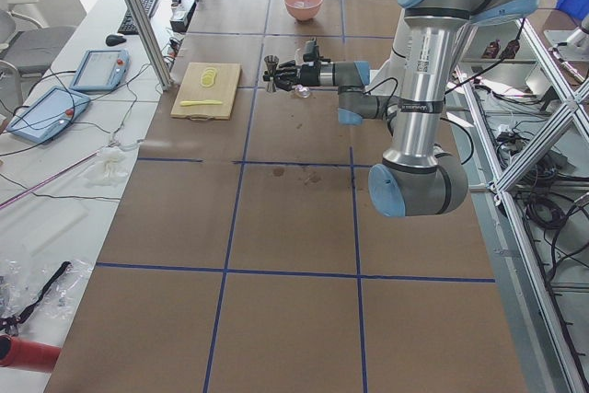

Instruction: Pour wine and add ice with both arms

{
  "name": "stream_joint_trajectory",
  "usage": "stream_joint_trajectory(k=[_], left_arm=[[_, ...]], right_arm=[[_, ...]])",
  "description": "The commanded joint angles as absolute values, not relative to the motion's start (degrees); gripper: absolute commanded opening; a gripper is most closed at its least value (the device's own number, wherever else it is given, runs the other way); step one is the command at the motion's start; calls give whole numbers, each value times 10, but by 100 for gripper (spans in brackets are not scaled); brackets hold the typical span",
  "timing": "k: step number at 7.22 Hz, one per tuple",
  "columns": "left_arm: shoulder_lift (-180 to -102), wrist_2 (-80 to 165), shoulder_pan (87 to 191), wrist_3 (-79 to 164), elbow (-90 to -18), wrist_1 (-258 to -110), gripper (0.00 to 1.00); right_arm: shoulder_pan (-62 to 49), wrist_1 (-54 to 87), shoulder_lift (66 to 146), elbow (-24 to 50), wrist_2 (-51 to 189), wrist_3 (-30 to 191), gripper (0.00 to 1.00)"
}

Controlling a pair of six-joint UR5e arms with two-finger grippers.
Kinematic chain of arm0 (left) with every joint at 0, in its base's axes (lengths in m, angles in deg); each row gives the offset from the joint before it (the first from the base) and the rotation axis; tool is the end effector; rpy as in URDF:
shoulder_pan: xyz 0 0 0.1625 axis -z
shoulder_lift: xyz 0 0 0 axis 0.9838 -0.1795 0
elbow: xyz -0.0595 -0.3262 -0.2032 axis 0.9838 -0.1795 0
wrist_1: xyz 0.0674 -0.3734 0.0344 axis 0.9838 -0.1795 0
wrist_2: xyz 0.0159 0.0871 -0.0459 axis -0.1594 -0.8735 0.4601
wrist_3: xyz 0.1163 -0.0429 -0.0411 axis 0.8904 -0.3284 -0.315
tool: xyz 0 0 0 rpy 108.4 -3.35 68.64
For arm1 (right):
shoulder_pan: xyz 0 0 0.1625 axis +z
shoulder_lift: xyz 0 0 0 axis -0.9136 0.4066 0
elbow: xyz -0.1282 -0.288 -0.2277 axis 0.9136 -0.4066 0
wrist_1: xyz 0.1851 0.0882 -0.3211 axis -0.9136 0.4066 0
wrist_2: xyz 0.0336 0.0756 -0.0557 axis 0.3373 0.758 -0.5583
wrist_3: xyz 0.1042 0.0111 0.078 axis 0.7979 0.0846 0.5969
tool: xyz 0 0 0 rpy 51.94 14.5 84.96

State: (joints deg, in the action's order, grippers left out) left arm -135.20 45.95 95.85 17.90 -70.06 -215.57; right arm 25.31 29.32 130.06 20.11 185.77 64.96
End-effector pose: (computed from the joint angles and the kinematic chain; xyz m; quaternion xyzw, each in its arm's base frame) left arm 0.3690 -0.3691 0.2597 0.6444 0.2797 -0.1782 0.6891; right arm 0.0435 -0.4345 0.5855 0.0554 -0.4198 -0.0076 0.9059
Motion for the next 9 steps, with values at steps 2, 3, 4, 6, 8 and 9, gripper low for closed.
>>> stream_joint_trajectory(k=[2,3,4,6,8,9], left_arm=[[-1373,459,943,237,-691,-2151,0],[-1384,459,928,237,-691,-2138,0],[-1405,459,910,237,-691,-2105,0],[-1418,461,887,237,-693,-2096,0],[-1433,461,878,237,-697,-2029,0],[-1455,460,870,237,-693,-1989,0]], right_arm=[[244,292,1313,247,1869,672,100],[239,291,1323,252,1876,723,100],[228,290,1324,266,1875,737,100],[220,287,1324,270,1873,745,100],[218,283,1323,276,1870,757,100],[217,283,1323,281,1870,763,100]])
